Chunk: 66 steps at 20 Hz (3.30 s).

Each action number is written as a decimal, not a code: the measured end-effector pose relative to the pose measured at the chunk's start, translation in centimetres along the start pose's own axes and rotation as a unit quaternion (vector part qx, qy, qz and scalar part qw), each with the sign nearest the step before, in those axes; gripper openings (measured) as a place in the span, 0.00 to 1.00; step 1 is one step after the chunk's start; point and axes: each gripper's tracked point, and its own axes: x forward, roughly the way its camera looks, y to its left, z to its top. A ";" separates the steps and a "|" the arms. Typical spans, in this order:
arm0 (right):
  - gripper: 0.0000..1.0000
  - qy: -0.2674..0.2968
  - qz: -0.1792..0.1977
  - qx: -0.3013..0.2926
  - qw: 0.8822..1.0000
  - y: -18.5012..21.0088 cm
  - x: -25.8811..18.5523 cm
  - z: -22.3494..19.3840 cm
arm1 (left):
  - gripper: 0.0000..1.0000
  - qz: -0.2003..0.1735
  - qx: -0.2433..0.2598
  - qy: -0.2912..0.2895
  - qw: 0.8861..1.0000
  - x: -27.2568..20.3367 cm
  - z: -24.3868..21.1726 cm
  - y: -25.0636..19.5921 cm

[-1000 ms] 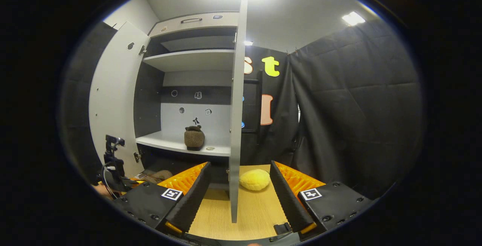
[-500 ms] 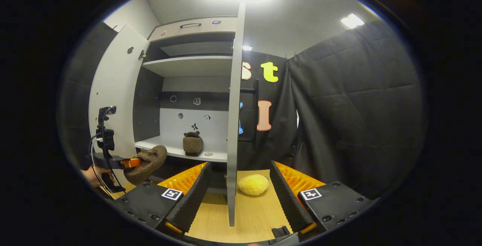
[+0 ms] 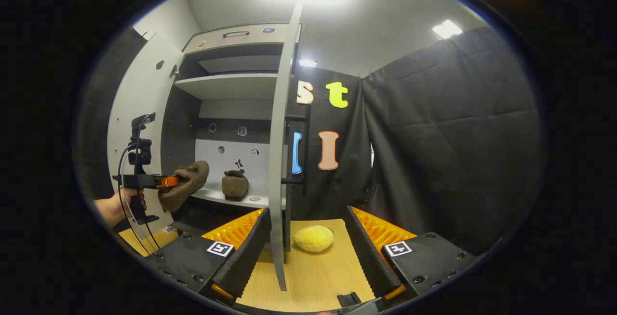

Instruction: Grab one shoe with the right hand and put it into the shoe cabinet, grab the other shoe with the left hand and put it into the shoe cabinet; then close the right door with the right hand and the left door with the left hand.

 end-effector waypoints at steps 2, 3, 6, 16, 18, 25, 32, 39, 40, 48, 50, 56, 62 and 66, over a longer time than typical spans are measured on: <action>0.98 0.001 -0.004 0.003 1.000 -0.5 0.1 -0.2 | 0.01 0.007 -0.002 -0.004 1.000 1.7 1.1 0.2; 0.98 0.001 -0.007 0.004 1.000 -0.7 0.3 -0.2 | 0.01 0.010 -0.003 -0.006 1.000 2.8 1.6 0.3; 0.96 0.003 -0.013 0.005 1.000 -1.2 0.6 -0.5 | 0.01 0.020 -0.009 -0.009 1.000 5.8 2.8 0.8; 0.98 0.021 -0.019 0.014 1.000 -1.7 1.5 -1.9 | 0.02 0.057 0.029 0.049 0.997 12.8 1.5 2.7; 0.98 0.020 -0.017 0.013 1.000 -1.4 1.8 -1.9 | 0.04 0.052 0.042 0.048 0.997 12.8 1.8 2.5; 0.97 0.014 -0.002 0.015 1.000 0.2 1.8 -1.3 | 0.75 0.019 0.090 0.006 0.996 10.7 5.1 0.6; 0.98 0.000 0.005 0.020 1.000 1.4 0.9 -0.4 | 0.96 -0.004 0.091 -0.054 0.994 2.3 8.6 -0.7; 0.97 -0.008 0.028 0.028 0.999 3.4 0.5 0.3 | 0.96 -0.024 0.079 -0.083 0.993 -6.9 10.1 -0.9; 0.97 -0.009 0.031 0.030 0.999 3.6 0.4 0.4 | 0.96 -0.026 0.077 -0.081 0.993 -8.1 10.1 -0.8; 0.96 -0.027 0.050 0.023 0.998 5.7 -1.1 1.8 | 0.96 -0.033 0.096 -0.080 0.992 -16.3 7.5 -0.1; 0.98 -0.029 0.050 0.021 0.998 6.0 -1.5 1.9 | 0.96 -0.034 0.095 -0.078 0.992 -18.0 7.0 0.4; 0.98 -0.036 0.054 0.019 0.998 7.1 -3.0 2.4 | 0.96 -0.028 0.078 -0.065 0.995 -23.4 5.4 2.8; 0.96 -0.020 0.056 0.015 0.998 8.1 -3.5 1.3 | 0.96 -0.016 0.081 -0.064 0.995 -27.7 4.8 5.5; 0.96 -0.007 0.032 0.033 0.999 6.6 -3.1 0.6 | 0.90 -0.008 0.079 -0.059 0.995 -29.2 4.2 7.0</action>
